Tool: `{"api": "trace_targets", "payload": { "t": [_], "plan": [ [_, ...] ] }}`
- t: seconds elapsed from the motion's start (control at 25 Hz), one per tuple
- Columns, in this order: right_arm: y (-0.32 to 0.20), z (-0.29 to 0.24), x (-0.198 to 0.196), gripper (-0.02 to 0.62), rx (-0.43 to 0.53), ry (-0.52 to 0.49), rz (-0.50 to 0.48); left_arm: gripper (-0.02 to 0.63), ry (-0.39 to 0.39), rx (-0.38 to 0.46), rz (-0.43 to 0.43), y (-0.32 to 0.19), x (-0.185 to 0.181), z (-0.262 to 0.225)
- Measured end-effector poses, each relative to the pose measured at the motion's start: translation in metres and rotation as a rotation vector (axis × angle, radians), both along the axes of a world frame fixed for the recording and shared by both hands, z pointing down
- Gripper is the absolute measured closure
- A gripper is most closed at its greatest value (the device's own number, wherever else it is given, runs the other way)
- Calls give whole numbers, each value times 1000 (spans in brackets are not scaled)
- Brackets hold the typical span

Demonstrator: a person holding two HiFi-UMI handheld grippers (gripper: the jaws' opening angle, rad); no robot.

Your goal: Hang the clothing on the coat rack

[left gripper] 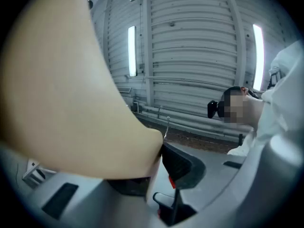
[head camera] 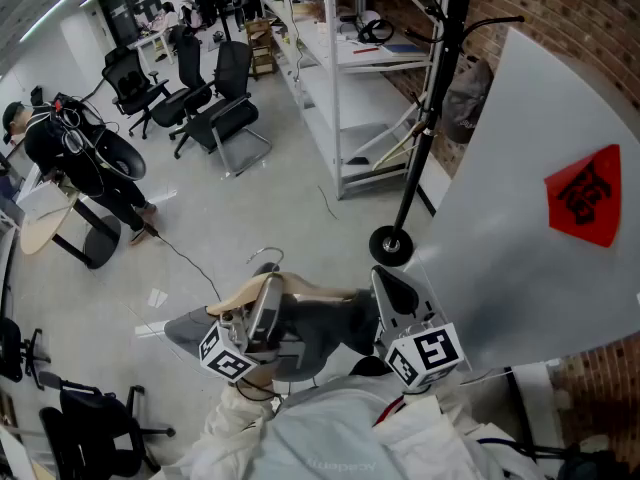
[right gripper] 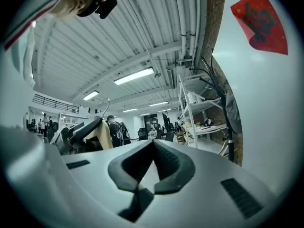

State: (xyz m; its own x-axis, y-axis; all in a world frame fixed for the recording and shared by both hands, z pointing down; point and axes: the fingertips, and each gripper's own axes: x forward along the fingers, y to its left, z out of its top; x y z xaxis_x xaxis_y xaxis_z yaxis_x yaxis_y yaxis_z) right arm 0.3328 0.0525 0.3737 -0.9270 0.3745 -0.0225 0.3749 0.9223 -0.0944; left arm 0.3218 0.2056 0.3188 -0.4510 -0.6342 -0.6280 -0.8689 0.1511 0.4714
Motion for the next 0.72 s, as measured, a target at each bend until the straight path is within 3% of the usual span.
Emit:
{"api": "trace_targets", "payload": {
  "t": [0.36,0.72],
  "plan": [
    [13,1,-19,571,10,12,-18,495,15,30,-21,13,-26,-2],
    [13,3,-71,571,6,-2,-35,495,14,56,8,4,-75,0]
  ]
}}
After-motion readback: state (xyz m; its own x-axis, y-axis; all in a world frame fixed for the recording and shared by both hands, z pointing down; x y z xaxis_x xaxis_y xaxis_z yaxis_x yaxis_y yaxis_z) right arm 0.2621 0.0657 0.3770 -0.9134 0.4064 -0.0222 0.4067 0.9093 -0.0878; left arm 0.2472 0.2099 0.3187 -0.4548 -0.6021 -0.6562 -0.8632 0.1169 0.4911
